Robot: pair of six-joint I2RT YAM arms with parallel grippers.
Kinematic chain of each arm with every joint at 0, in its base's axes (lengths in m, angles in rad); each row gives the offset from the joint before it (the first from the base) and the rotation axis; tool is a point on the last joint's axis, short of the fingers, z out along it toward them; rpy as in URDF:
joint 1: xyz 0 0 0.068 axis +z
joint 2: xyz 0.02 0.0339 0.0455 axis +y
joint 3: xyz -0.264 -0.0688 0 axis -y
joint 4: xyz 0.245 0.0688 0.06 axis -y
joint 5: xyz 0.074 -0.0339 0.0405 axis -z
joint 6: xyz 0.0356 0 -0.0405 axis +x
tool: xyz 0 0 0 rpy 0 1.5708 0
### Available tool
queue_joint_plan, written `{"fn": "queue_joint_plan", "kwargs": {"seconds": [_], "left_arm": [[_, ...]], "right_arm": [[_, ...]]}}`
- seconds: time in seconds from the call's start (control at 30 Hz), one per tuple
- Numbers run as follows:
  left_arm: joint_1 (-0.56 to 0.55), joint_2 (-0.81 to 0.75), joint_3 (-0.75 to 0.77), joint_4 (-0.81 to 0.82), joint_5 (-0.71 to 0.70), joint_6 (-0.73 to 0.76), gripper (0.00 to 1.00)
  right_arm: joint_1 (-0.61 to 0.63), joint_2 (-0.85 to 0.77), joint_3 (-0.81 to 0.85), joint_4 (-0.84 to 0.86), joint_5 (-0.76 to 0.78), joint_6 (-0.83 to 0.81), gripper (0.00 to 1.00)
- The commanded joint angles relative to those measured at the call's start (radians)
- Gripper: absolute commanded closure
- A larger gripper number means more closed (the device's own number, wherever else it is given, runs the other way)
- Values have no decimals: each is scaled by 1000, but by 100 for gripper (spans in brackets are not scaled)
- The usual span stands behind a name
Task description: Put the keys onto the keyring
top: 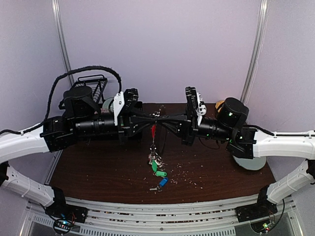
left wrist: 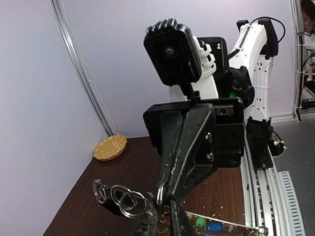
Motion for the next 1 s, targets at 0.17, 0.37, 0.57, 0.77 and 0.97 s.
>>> {"fn": "queue_joint_plan", "kwargs": {"seconds": [0.17,0.37,0.57,0.77,0.97], "left_arm": [[-1,-1,30,22,-30,-5,100],[-1,-44,-3,40,-25,16,100],[-2,-33,97,-195,-175,124,100],[-17,-12,161,-314,-215,183,100],[-25,-10,182,-325,-199,199,100]], "right_arm": [[-1,-17,20,46,-9,-13,100],[-1,-28,23,-31,-5,-36,100],[-7,-87,69,-323,70,-224,78],[-9,-54,185,-511,68,-378,72],[-13,35,308,-570,-21,-423,69]]}}
